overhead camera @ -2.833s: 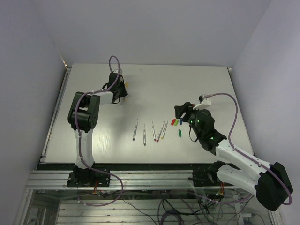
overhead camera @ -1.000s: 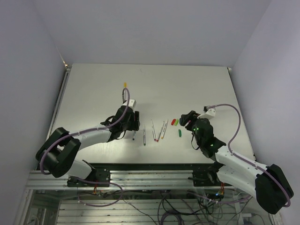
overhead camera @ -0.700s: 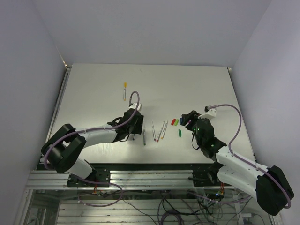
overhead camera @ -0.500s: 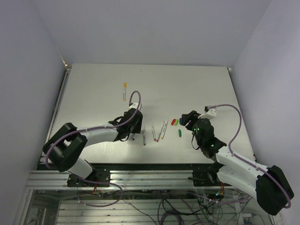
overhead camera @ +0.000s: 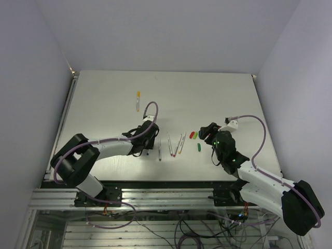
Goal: Insert the pens into the pen caps
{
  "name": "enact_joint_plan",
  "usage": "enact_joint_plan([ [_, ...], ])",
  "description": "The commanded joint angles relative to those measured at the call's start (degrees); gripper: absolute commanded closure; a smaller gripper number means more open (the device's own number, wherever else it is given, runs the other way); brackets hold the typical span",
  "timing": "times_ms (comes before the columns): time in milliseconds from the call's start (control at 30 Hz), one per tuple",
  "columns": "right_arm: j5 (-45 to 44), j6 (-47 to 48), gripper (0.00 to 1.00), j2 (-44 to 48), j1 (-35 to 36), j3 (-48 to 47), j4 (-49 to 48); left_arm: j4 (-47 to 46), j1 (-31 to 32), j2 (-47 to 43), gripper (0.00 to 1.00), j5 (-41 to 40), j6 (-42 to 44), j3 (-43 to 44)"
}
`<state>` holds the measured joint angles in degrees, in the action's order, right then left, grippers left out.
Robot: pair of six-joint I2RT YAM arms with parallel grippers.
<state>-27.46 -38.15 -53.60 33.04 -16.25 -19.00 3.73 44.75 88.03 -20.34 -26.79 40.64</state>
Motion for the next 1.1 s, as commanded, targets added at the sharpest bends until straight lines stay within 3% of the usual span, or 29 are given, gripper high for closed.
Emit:
enact_joint_plan([
  [0, 0.00, -0.43, 0.44, -0.77, -0.32, 0.09, -1.37, 2.29, 0.50, 1.35, 0.51, 0.05, 0.42, 2.13],
  [267, 0.26, -0.78, 0.45, -0.89, -0.34, -0.24, -1.38, 8.31, 0.52, 4.36, 0.63, -0.21, -0.04, 3.44],
  [533, 0.39, -0.88, 0.45, -1.45, -0.34, -1.74, 0.66, 10.71, 0.59, 7.84, 0.92, 0.42, 0.02, 2.83],
  [733, -0.19, 0.16, 0.56, -3.92, -0.34, -4.25, 3.93, 7.05, 0.58, 7.68, 0.93, 4.45, 0.32, 1.66],
  [1067, -2.18, 1.72, 0.72, -15.06, -1.03, -12.34, 13.94, 1.91, 0.54, -8.02, 0.93, 6.85, 0.67, 0.17],
])
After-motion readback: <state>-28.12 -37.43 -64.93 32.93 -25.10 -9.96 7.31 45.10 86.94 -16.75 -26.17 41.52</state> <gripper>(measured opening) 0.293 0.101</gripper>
